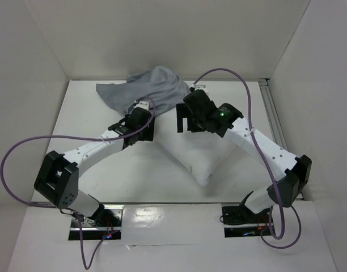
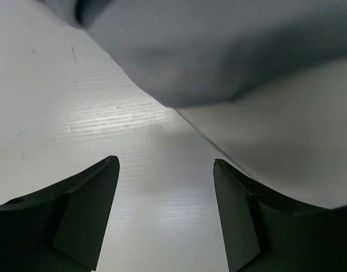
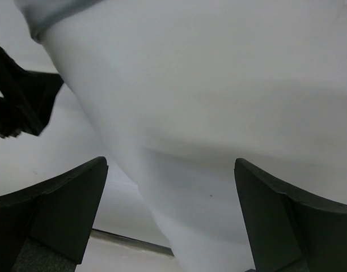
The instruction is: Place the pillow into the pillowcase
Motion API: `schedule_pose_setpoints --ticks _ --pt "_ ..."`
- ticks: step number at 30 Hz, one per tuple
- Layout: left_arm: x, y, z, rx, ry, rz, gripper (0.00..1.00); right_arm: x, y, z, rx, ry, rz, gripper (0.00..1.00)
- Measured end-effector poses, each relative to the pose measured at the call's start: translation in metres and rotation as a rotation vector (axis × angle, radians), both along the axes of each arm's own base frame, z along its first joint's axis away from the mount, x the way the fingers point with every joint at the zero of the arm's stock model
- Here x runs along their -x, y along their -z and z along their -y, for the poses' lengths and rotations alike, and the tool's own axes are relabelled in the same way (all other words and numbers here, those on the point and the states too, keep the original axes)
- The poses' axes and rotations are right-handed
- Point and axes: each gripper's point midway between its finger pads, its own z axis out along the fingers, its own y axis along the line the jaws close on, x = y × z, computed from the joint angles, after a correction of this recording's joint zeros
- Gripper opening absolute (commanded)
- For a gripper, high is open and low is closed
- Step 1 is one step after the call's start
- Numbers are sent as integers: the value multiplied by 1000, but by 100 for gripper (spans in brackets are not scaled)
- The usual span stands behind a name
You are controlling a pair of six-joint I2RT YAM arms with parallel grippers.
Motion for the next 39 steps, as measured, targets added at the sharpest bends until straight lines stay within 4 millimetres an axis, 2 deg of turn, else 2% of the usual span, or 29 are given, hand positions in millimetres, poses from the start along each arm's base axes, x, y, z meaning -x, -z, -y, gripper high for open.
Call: schedule_pose_setpoints --ticks 2,6,9,12,15,20,21,22,23,24,26,27,31,32,33,34,39 --pt "-12 -3 -7 32 -41 36 78 1 8 2 20 4 -21 100" --pt "-33 -6 -18 106 -98 88 78 0 8 6 21 18 -24 100" --pt "-47 0 -21 145 -112 95 78 3 11 8 32 21 -42 100" --pt "-57 13 -18 155 -115 72 78 6 18 10 47 28 -64 100" --pt "-65 25 -16 157 -118 51 76 8 32 13 82 35 -103 100" --pt "-71 24 -19 187 -125 54 61 11 58 19 147 48 -161 100" --pt "-72 24 -20 193 -128 56 60 11 63 22 158 52 -172 96" --pt "-73 23 -21 197 -129 58 58 12 68 23 168 52 -183 86" --pt "-75 23 -23 200 -133 61 55 13 73 26 180 52 -193 58" --pt "-75 23 -25 202 -137 62 55 12 77 29 187 51 -199 40" --pt "-76 22 -27 206 -142 63 49 11 84 34 181 61 -220 7" --pt "-77 22 -28 208 -144 64 48 9 87 36 177 62 -225 0" --pt "-78 21 -28 217 -145 68 30 4 90 39 147 78 -238 0" --pt "-78 21 -27 223 -144 68 15 4 90 39 143 77 -239 0" --pt "-79 21 -26 230 -144 68 6 3 90 39 141 76 -240 0" --pt "-79 20 -25 235 -145 68 0 3 90 39 139 73 -242 0" --pt "-78 16 -20 241 -128 58 0 2 90 40 124 71 -249 0"
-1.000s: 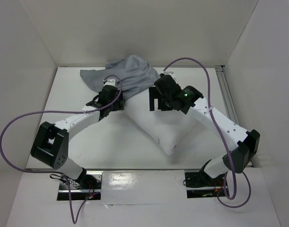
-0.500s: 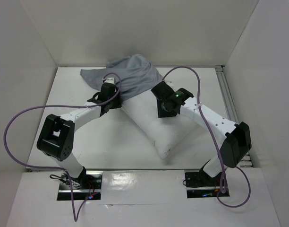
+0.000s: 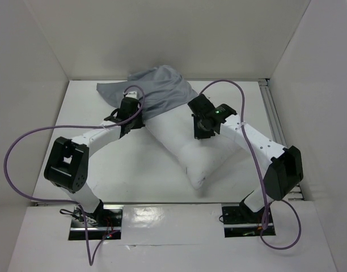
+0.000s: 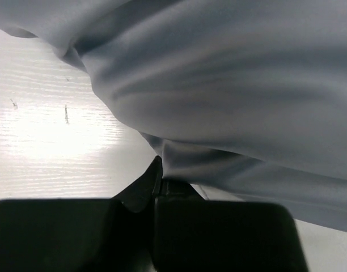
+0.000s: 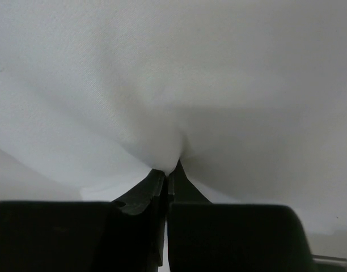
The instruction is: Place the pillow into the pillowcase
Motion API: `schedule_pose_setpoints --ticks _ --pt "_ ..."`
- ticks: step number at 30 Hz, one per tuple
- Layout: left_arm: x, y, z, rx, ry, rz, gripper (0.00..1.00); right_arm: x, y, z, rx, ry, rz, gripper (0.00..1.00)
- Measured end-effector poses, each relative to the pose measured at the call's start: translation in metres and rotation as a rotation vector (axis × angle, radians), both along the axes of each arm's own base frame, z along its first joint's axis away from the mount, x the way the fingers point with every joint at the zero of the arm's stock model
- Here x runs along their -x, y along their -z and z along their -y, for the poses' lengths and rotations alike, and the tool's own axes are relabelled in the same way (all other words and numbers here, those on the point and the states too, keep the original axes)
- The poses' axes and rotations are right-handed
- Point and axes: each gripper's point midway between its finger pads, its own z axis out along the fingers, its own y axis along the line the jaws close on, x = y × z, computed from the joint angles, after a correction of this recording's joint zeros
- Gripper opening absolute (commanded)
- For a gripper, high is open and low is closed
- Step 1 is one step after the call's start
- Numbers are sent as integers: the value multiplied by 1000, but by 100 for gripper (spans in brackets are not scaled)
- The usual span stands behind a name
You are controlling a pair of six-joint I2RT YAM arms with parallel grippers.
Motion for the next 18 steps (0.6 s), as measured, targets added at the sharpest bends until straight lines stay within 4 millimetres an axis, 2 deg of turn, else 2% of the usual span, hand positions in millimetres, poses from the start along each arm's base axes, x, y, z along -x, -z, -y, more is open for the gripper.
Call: schedule_pose_setpoints --ticks 3,5,6,8,11,12,14,16,18 --pt "7 -8 19 36 66 -8 0 -3 -2 0 -33 5 -7 0" --pt "12 -25 48 106 153 -10 0 -10 -8 2 -61 12 -18 0" --pt "13 -40 66 154 202 -5 0 -18 -17 4 -66 20 -17 0" --pt "12 -82 96 236 294 39 0 -49 -43 6 -77 46 23 0" --pt "10 -185 140 383 448 181 0 -96 -92 12 -107 89 158 0" --pt "12 -217 149 425 491 239 0 -105 -107 11 -120 93 205 0" --pt "17 -252 155 477 538 311 0 -105 -125 -1 -146 73 265 0" --pt "25 -254 156 520 570 302 0 -91 -120 -17 -165 38 270 0" --pt "33 -232 158 564 588 231 0 -69 -90 -30 -187 10 216 0"
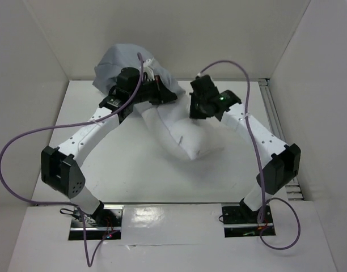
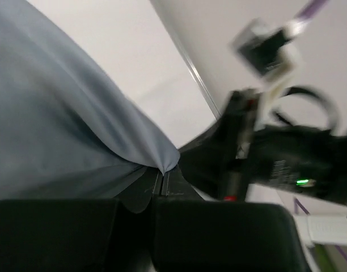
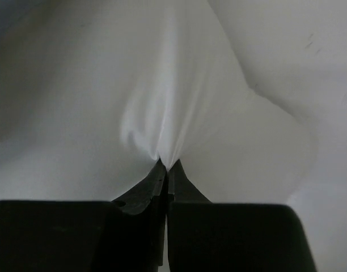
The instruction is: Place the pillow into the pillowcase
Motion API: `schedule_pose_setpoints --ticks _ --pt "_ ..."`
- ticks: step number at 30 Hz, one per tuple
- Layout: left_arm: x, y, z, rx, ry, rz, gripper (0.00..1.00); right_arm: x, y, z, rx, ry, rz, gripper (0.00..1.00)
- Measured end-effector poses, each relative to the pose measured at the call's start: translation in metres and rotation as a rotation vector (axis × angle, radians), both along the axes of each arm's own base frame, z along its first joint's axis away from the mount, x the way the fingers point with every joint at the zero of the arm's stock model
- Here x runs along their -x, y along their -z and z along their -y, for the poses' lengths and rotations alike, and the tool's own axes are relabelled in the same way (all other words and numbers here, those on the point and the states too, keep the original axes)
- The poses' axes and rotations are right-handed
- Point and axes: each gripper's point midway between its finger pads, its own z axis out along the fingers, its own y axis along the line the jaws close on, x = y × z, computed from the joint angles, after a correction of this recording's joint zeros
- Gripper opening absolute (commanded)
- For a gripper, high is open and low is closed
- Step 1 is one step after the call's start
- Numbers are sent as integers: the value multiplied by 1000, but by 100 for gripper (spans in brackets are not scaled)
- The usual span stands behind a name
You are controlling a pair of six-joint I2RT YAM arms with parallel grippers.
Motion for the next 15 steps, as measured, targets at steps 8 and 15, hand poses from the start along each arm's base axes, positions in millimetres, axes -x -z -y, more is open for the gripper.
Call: schedule_pose_setpoints --ticks 8,15 --pt "45 67 15 4 134 -271 0 30 86 -18 -101 -2 -181 0" --pt "41 -12 8 20 112 -139 0 4 25 -7 -173 45 -65 0"
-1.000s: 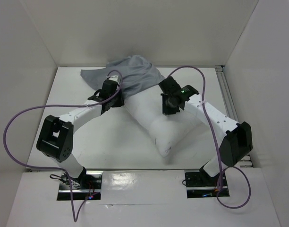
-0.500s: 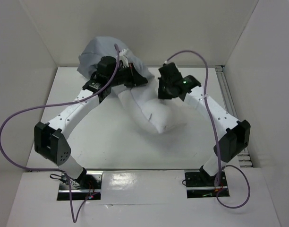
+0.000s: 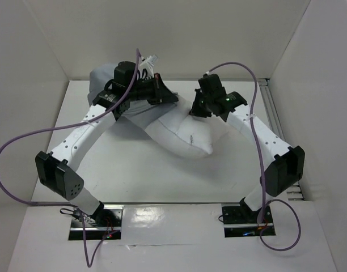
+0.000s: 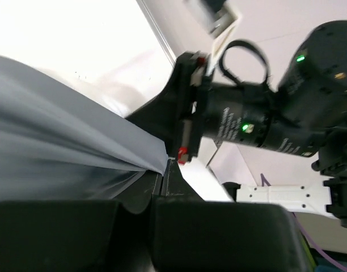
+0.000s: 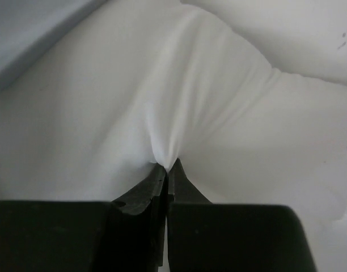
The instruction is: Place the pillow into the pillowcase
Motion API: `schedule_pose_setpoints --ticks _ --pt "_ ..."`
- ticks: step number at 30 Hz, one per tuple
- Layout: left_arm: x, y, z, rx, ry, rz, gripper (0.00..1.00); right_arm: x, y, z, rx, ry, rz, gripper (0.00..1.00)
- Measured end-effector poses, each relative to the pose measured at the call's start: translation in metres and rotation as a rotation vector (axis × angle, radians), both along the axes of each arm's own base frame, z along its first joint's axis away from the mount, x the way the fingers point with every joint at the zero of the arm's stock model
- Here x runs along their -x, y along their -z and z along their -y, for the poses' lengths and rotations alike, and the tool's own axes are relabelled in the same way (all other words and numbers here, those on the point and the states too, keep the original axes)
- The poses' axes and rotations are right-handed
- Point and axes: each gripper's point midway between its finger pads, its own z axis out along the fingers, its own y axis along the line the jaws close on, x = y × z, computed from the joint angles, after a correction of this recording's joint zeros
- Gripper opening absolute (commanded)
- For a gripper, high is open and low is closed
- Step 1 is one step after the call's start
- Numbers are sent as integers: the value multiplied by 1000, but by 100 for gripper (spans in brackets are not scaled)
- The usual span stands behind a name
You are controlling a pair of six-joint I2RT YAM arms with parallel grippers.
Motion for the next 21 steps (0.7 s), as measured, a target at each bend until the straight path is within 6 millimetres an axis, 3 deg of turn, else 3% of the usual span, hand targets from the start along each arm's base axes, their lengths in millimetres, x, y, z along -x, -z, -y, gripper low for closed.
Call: schedule_pose_setpoints --ticks 5,7,8,9,12,16,21 --pt "12 -19 -6 -13 -17 8 0 -3 -45 1 -35 -18 102 3" --pt "25 -21 -5 -28 -18 5 0 4 -52 4 -28 -40 115 32" --pt "32 -21 -4 -35 -17 3 0 8 -54 6 -22 -54 119 65" --pt "38 -18 -5 -42 -16 -5 0 11 -53 6 -20 -63 120 77" --pt "50 0 -9 -73 -9 -55 0 34 -41 7 16 -121 97 95" --pt "54 32 -12 -120 -12 -134 0 79 -29 20 72 -156 55 100" --pt "52 33 -12 -123 -22 -131 0 124 -37 71 99 -31 43 100"
